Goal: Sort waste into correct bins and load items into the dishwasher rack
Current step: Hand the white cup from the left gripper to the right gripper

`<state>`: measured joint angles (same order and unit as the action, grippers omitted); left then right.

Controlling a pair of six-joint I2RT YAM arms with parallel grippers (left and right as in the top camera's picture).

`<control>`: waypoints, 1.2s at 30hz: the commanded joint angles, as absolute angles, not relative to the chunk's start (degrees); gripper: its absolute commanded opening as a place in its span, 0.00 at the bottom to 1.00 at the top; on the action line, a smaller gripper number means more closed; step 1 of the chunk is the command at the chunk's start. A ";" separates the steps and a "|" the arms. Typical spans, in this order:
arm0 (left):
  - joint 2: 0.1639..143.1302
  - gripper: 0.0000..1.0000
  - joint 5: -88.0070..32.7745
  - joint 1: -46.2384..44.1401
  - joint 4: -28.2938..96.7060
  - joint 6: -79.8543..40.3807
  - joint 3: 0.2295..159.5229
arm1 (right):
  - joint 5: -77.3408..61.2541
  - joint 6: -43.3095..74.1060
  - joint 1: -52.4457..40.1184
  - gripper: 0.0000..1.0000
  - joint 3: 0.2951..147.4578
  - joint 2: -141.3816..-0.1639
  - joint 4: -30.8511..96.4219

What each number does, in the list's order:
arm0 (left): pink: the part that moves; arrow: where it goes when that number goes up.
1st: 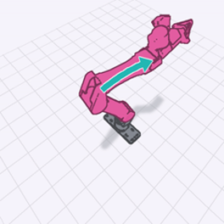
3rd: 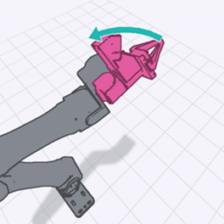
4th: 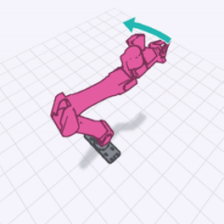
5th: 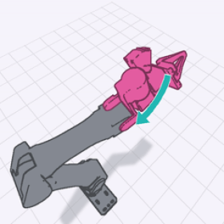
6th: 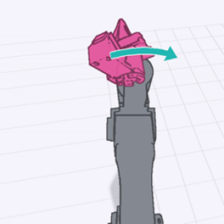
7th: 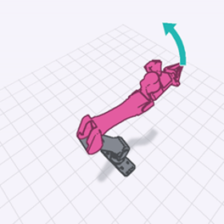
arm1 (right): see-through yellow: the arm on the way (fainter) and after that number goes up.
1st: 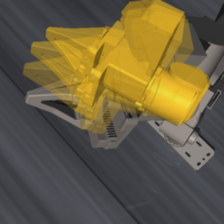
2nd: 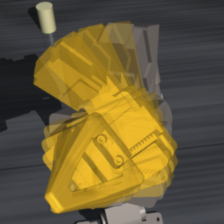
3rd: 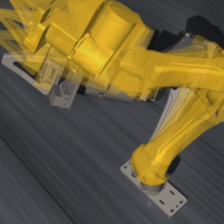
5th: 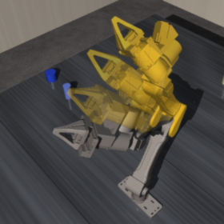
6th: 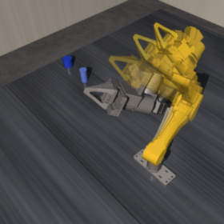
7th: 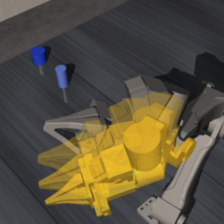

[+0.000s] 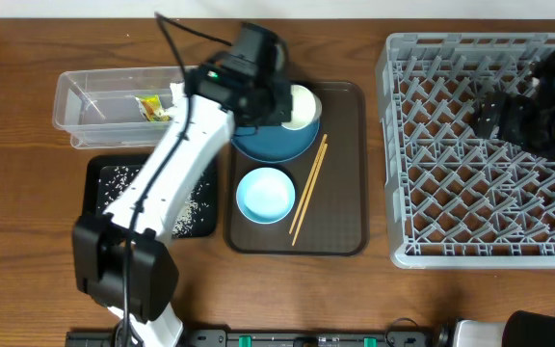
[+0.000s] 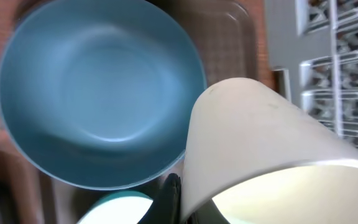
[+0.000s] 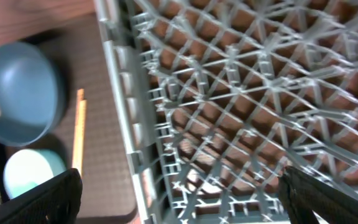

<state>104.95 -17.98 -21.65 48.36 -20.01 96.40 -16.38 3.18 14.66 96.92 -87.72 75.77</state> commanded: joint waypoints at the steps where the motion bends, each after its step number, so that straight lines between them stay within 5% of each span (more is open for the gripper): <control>1: 105.54 0.06 -35.14 -18.39 50.70 -20.58 96.75 | -24.16 -1.48 12.86 0.99 97.23 -87.88 76.90; 16: 105.54 0.06 -66.48 -12.84 76.34 12.99 94.48 | -40.38 -18.55 4.34 0.93 85.43 -87.85 81.76; 36: 105.54 0.06 -79.09 -12.71 71.20 15.35 91.13 | -64.25 -29.36 -4.16 0.91 72.36 -87.85 67.61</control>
<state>105.36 -76.55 -12.23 71.94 14.00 91.31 -58.41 -27.97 -2.79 72.55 -87.77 68.79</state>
